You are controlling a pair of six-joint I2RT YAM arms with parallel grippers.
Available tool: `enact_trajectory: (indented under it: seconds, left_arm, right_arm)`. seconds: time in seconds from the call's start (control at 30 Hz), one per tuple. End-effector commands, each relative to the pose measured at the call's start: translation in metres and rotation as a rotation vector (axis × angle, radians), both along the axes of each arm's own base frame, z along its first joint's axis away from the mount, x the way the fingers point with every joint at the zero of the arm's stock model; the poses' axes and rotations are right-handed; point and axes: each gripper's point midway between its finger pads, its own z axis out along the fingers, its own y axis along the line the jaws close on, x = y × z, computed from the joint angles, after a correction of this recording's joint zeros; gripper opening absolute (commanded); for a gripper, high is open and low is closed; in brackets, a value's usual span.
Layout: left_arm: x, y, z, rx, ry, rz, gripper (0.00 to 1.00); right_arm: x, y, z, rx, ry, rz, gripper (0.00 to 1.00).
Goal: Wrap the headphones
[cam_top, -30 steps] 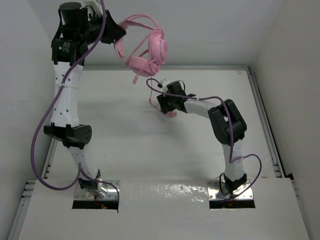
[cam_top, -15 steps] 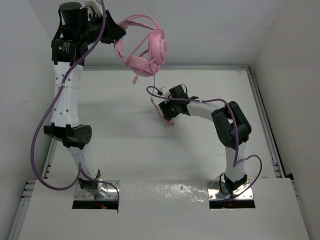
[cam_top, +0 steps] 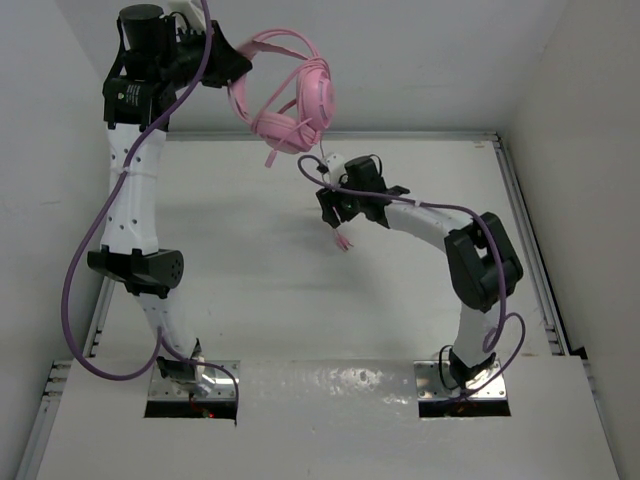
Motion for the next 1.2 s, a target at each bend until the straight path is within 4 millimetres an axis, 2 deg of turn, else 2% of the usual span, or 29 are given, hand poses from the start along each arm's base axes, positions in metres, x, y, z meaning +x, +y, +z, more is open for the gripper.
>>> enact_trajectory:
  seconds: [0.0, 0.03, 0.27, 0.4, 0.43, 0.47, 0.5, 0.53, 0.6, 0.67, 0.7, 0.73, 0.77, 0.83, 0.87, 0.9, 0.93, 0.97, 1.0, 1.07, 1.13, 1.17]
  left_arm:
    - [-0.017, 0.000, 0.045, -0.067, -0.111, -0.009, 0.00]
    - [-0.017, 0.000, 0.045, -0.067, -0.110, -0.008, 0.00]
    - [-0.014, 0.001, 0.043, -0.065, -0.104, 0.002, 0.00]
    - [-0.009, 0.003, 0.034, -0.079, -0.068, 0.021, 0.00]
    - [-0.006, 0.004, 0.029, -0.081, -0.052, 0.027, 0.00]
    - [-0.003, 0.007, 0.028, -0.089, -0.045, 0.042, 0.00]
    - [0.001, 0.009, 0.021, -0.093, -0.024, 0.051, 0.00]
    - [0.005, 0.017, 0.019, -0.114, -0.007, 0.077, 0.00]
    - [0.016, 0.027, 0.012, -0.146, 0.016, 0.102, 0.00]
    - [0.027, 0.043, 0.016, -0.205, 0.018, 0.137, 0.00]
    - [0.036, 0.054, 0.013, -0.219, 0.023, 0.161, 0.00]
    - [0.043, 0.061, 0.016, -0.238, 0.012, 0.192, 0.00]
    - [0.051, 0.064, 0.012, -0.251, 0.018, 0.207, 0.00]
    - [0.062, 0.065, 0.010, -0.273, 0.015, 0.215, 0.00]
    - [0.067, 0.065, 0.005, -0.286, 0.026, 0.215, 0.00]
    - [0.074, 0.064, -0.003, -0.295, 0.043, 0.210, 0.00]
    - [0.080, 0.064, -0.005, -0.299, 0.036, 0.212, 0.00]
    - [0.089, 0.066, -0.018, -0.294, 0.057, 0.223, 0.00]
    - [0.095, 0.072, -0.026, -0.276, 0.055, 0.256, 0.00]
    - [0.105, 0.072, -0.049, -0.245, 0.095, 0.271, 0.00]
    - [0.107, 0.066, -0.062, -0.186, 0.105, 0.270, 0.00]
    - [0.107, 0.066, -0.076, -0.148, 0.130, 0.284, 0.00]
  right_arm:
    - [0.011, -0.004, -0.025, -0.011, 0.089, -0.170, 0.60]
    - [0.011, -0.006, -0.035, -0.009, 0.129, -0.222, 0.59]
    - [-0.002, 0.001, -0.068, -0.065, 0.198, -0.312, 0.56]
    - [-0.014, 0.014, -0.087, -0.065, 0.272, -0.264, 0.39]
    - [-0.020, 0.018, -0.092, -0.079, 0.277, -0.245, 0.29]
    - [-0.023, 0.018, -0.095, -0.094, 0.278, -0.234, 0.23]
    - [-0.029, 0.020, -0.098, -0.109, 0.284, -0.218, 0.08]
    - [-0.033, 0.019, -0.100, -0.121, 0.290, -0.213, 0.01]
    - [-0.039, 0.020, -0.099, -0.118, 0.298, -0.198, 0.00]
    - [-0.052, 0.033, -0.085, -0.079, 0.289, -0.103, 0.00]
    - [-0.068, 0.054, -0.075, -0.059, 0.290, -0.006, 0.00]
    - [-0.075, 0.066, -0.062, -0.068, 0.247, 0.083, 0.00]
    - [-0.090, 0.089, -0.049, -0.078, 0.224, 0.194, 0.00]
    - [-0.106, 0.115, -0.038, -0.069, 0.230, 0.296, 0.00]
    - [-0.124, 0.129, -0.034, -0.069, 0.250, 0.354, 0.00]
    - [-0.126, 0.151, -0.012, -0.017, 0.235, 0.407, 0.00]
    - [-0.133, 0.164, -0.001, 0.007, 0.231, 0.445, 0.00]
    - [-0.151, 0.176, -0.001, -0.003, 0.255, 0.501, 0.00]
    - [-0.149, 0.196, 0.027, 0.037, 0.208, 0.541, 0.00]
    - [-0.155, 0.217, 0.055, 0.068, 0.167, 0.593, 0.00]
    - [-0.154, 0.226, 0.076, 0.109, 0.137, 0.609, 0.00]
    - [-0.152, 0.229, 0.087, 0.126, 0.118, 0.610, 0.00]
